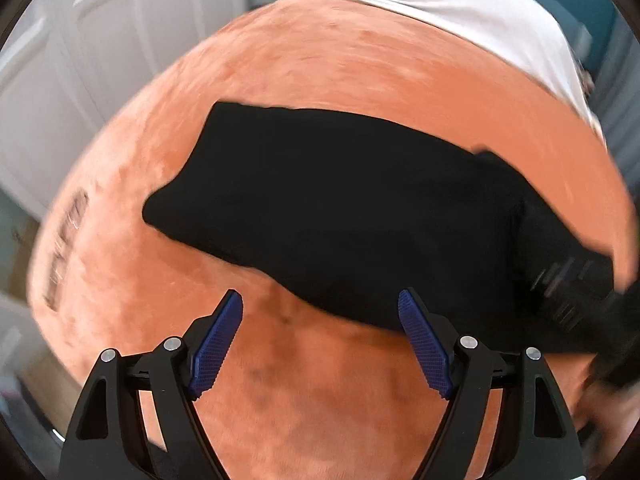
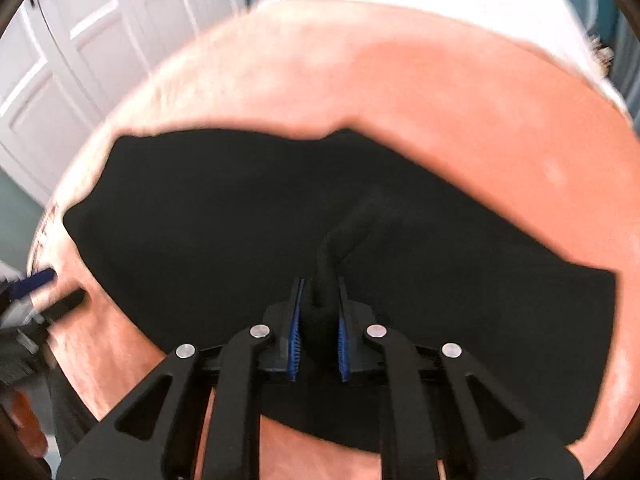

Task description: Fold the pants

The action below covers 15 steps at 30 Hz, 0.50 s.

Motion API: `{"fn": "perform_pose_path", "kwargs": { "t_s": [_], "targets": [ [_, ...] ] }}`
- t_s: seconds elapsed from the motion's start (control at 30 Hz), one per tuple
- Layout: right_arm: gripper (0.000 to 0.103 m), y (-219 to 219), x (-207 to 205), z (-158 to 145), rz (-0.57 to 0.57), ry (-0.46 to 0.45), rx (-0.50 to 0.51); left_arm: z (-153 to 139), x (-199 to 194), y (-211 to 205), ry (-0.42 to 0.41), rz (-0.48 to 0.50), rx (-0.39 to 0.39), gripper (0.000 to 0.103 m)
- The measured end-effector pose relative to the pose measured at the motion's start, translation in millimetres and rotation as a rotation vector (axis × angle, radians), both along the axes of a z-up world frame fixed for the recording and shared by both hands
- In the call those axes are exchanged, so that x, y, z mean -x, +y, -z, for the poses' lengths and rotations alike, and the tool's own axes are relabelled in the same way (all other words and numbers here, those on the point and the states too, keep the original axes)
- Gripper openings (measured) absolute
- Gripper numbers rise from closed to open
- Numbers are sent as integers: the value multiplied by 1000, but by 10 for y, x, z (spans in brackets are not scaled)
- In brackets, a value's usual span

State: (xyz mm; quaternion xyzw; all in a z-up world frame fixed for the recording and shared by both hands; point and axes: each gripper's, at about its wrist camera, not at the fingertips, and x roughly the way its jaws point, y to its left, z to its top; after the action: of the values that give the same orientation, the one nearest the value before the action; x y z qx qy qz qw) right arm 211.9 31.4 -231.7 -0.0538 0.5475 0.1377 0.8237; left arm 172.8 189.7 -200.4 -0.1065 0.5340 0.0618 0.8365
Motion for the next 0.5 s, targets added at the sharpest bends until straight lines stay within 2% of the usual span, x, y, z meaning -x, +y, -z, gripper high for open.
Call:
{"fn": "perform_pose_path", "kwargs": {
  "t_s": [0.07, 0.1, 0.13, 0.2, 0.23, 0.27, 0.3, 0.33, 0.37, 0.4, 0.5],
  "targets": [
    [28, -1, 13, -84, 11, -40, -17, 150, -177, 347, 16, -92, 130, 77],
    [40, -26, 46, -177, 24, -49, -53, 194, -225, 470, 15, -138, 149, 77],
    [59, -64, 95, -272, 34, -62, -97, 266, -300, 661, 8, -210, 171, 77],
    [81, -121, 185, -407, 37, -89, -126, 459, -442, 972, 15, -328, 250, 75],
    [81, -152, 248, -476, 33, -115, -114, 542, -494, 1063, 18, -368, 310, 75],
    [81, -172, 280, -503, 30, -125, -101, 563, -529, 1098, 3, -394, 332, 75],
    [81, -215, 300, -516, 37, -132, -77, 564, -572, 1100, -10, -405, 333, 66],
    [81, -257, 327, -520, 49, -134, -68, 533, -643, 1038, -10, -390, 296, 51],
    [81, -348, 377, -534, 66, -132, -79, 496, -706, 966, -5, -351, 277, 15],
    [82, -403, 430, -521, 86, -122, -98, 446, -760, 884, -6, -311, 290, 15],
    [82, -574, 503, -512, 133, -104, -119, 79, -834, 602, -76, -236, 177, 15]
  ]
}}
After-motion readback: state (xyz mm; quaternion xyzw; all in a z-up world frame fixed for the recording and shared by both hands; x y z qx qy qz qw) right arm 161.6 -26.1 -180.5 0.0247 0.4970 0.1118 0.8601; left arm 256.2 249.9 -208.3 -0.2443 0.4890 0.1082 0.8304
